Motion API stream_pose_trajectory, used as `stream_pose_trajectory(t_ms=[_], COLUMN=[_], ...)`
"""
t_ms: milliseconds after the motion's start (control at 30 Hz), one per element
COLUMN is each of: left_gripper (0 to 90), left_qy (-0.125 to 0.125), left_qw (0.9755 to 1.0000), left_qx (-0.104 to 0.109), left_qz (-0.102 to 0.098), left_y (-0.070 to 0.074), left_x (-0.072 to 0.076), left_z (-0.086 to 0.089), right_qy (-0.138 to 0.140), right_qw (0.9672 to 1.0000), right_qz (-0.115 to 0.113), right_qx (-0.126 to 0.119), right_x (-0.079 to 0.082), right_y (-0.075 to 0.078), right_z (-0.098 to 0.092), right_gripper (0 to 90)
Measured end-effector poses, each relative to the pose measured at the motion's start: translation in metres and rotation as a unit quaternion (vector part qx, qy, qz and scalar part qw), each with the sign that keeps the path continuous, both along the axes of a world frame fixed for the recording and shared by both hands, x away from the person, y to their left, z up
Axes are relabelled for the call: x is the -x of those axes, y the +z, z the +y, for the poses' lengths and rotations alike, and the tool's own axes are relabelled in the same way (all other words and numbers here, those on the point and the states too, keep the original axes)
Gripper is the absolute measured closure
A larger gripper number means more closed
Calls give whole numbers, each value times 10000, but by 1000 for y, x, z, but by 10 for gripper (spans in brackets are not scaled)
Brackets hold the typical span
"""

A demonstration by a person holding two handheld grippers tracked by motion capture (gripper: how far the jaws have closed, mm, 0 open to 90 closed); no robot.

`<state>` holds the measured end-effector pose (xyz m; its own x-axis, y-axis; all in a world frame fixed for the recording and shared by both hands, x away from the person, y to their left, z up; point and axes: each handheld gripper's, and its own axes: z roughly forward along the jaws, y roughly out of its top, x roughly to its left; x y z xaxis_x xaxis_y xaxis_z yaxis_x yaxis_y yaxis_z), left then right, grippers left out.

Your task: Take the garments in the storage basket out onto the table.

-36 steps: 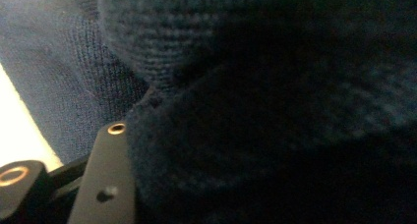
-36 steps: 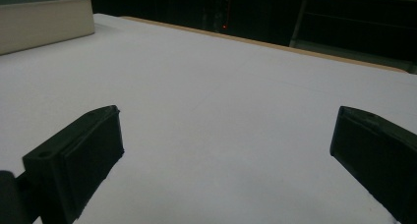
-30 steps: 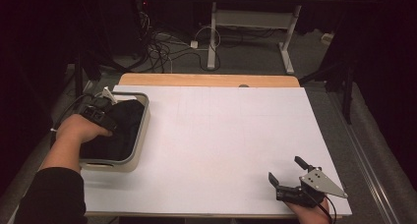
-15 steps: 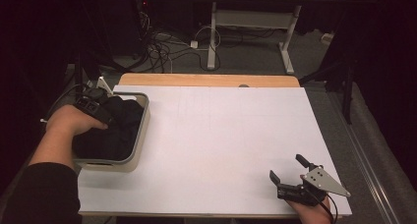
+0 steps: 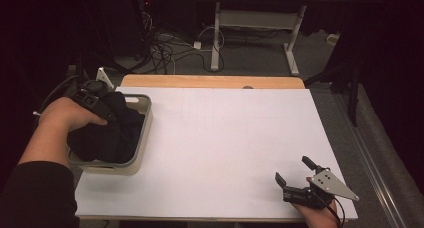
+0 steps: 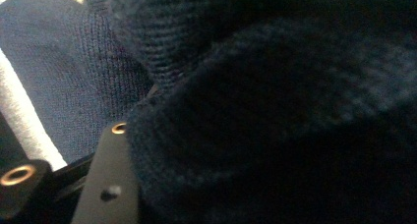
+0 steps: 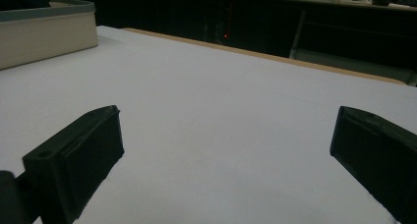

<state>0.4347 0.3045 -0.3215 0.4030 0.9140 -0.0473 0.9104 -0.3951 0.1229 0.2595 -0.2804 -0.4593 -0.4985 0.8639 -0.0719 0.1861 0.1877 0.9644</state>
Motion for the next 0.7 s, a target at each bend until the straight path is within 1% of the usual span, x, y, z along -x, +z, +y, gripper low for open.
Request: stream_pose_trajectory(t_ms=[100,200,400,600,700], left_gripper=[503,505,505,506,506], left_qy=[-13,7,-31,-98,-133], left_qw=[10000,10000,10000,9999,9998], left_qx=[-20,-32,-80,-72,-82], left_qz=[-44,-14,-47,-66,-126], left_y=[6,11,19,26,30], left_x=[2,2,4,4,5], left_z=[0,0,-4,-11,-15], right_qy=[3,16,6,6,9], right_qw=[10000,10000,10000,10000,10000], right_qz=[11,-3,4,-17,-39], right_qx=[-3,10,-12,-3,5], right_x=[0,1,0,1,1], right_y=[0,0,0,1,2], right_z=[1,2,2,2,1], right_gripper=[0,0,0,0,0])
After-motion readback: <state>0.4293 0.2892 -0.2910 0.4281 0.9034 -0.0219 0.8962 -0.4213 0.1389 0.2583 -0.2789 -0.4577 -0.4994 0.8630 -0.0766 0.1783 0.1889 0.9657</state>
